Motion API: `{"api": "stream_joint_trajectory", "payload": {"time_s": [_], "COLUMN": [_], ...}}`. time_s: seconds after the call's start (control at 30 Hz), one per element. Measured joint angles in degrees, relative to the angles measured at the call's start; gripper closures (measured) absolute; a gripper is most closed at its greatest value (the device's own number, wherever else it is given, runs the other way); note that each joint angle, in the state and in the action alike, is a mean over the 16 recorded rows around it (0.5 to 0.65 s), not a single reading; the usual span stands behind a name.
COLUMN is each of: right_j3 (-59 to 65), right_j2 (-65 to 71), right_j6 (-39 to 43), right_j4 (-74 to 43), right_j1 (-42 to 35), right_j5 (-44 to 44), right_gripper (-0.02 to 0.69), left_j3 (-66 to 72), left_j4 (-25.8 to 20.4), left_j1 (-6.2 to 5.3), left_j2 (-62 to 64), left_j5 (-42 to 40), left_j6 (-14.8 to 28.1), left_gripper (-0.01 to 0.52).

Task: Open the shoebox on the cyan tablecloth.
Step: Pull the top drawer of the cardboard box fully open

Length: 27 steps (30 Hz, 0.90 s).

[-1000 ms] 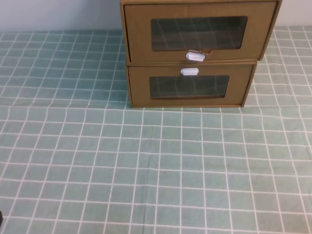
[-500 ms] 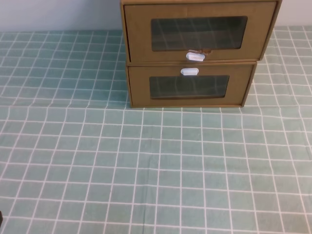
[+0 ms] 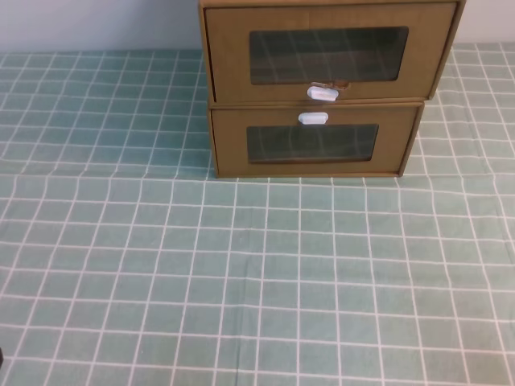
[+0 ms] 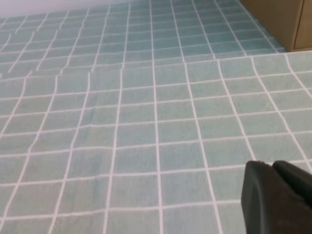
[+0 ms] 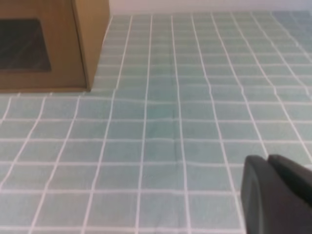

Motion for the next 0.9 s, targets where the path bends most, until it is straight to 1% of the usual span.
{"api": "stream_joint_trajectory", "payload": {"time_s": [0.17,0.27,0.37,0.5,0.6,0.7,0.8,0.9], "right_j3": [0.0,0.0,0.0,0.0,0.0,0.0,0.0,-0.6], "right_j2": [0.0,0.0,0.0,-0.1,-0.2,-0.2,-0.3,-0.3], "right_j6": [0.0,0.0,0.0,0.0,0.0,0.1,1.2,3.8], "right_j4": [0.0,0.0,0.1,0.1,0.2,0.2,0.2,0.3], "right_j1": [0.0,0.0,0.0,0.0,0.0,0.0,0.0,0.0], "right_j5": [-9.7,-18.0,-27.3,-38.9,-46.3,-52.5,-57.9,-62.1], "right_gripper": [0.678,0.678,0.678,0.679,0.679,0.679,0.679,0.679], "left_j3": [0.0,0.0,0.0,0.0,0.0,0.0,-0.2,-1.2], "left_j4": [-1.3,-2.7,-4.2,-6.2,-7.4,-8.3,-9.0,-9.4], "left_j1": [0.0,0.0,0.0,0.0,0.0,0.0,0.0,0.0], "left_j2": [0.0,0.0,0.0,0.0,-0.1,-0.1,-0.2,-0.2], "left_j5": [-7.4,-15.3,-26.1,-43.1,-55.9,-67.2,-75.8,-81.1], "left_j6": [-1.5,-4.5,-9.3,-16.5,-21.7,-25.5,-27.2,-26.5], "left_gripper": [0.519,0.519,0.519,0.519,0.519,0.519,0.519,0.519]}}
